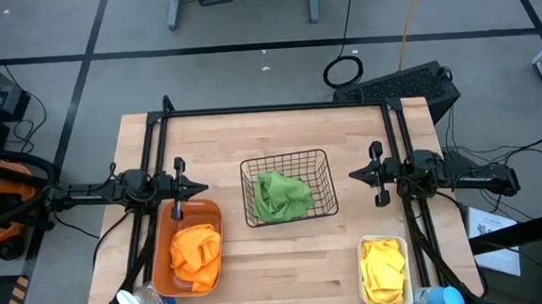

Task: Sort microfiber towel by color & place in baskets
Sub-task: Return to Home Position

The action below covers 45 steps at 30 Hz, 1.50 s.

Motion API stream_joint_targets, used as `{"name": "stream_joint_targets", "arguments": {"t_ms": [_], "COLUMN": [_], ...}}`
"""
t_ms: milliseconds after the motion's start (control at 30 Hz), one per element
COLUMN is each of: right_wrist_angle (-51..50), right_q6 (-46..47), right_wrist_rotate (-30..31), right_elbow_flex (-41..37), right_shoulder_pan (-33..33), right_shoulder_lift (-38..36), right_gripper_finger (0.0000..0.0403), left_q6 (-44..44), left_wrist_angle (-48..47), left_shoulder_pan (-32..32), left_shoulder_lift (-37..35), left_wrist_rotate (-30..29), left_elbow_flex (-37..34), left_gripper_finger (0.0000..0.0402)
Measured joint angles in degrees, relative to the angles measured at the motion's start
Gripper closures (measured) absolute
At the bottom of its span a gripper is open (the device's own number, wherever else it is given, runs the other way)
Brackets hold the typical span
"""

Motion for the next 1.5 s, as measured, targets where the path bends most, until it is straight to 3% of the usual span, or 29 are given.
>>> {"name": "stream_joint_targets", "arguments": {"t_ms": [467, 800, 1500], "right_wrist_angle": [4.56, 0.85, 0.16], "right_q6": [-0.74, 1.42, 1.54], "right_wrist_rotate": [-0.32, 2.83, 2.84], "right_elbow_flex": [-0.28, -0.28, -0.28], "right_shoulder_pan": [0.04, 0.07, 3.06], "right_shoulder_lift": [-0.01, 0.04, 0.25], "right_gripper_finger": [0.0403, 0.0403, 0.0403], "left_q6": [-1.34, -1.35, -1.38], "left_wrist_angle": [-0.04, -0.07, -0.09], "left_shoulder_pan": [0.00, 0.00, -0.01], "left_shoulder_lift": [0.01, 0.01, 0.01], "left_wrist_rotate": [0.23, 0.25, 0.25], "left_elbow_flex": [-0.04, -0.04, -0.04], "left_gripper_finger": [0.0398, 0.0398, 0.0398]}}
